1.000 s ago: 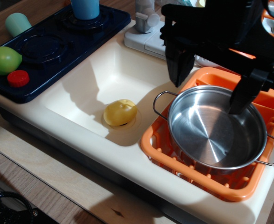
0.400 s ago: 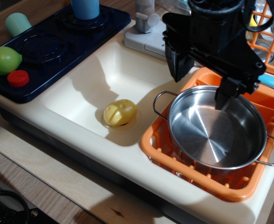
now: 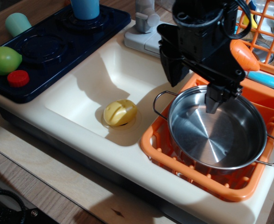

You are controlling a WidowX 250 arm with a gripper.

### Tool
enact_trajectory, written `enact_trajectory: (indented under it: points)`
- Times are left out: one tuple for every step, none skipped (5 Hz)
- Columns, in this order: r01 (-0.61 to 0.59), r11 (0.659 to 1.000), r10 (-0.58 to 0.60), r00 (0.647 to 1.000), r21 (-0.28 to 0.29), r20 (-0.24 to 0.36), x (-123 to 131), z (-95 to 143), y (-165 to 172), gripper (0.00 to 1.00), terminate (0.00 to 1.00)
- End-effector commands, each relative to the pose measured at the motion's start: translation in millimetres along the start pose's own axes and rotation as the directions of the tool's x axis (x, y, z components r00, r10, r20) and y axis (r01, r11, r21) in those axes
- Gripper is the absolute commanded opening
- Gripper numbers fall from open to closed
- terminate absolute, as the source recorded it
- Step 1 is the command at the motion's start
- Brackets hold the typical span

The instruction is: Put pan from drying rack into sink

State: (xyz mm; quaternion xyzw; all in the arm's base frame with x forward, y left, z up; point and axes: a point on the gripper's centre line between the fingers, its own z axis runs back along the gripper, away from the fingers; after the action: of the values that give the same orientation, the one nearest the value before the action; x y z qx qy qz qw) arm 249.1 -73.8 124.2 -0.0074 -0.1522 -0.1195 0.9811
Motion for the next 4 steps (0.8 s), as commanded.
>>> enact_trajectory:
  points:
    - [-0.035,0.999,0.035,0.998,-0.002,0.05,-4,-1,-1,1.0,0.0]
    - [-0.051,0.999,0.051,0.998,-0.007,0.041,-8,-3,-3,0.0,0.0]
    - [-0.059,0.998,0.059,0.998,-0.006,-0.008,-3,9,-6,0.0,0.0]
    - [-0.087,0.996,0.086,0.994,-0.005,-0.061,4,17,-12,0.0,0.0]
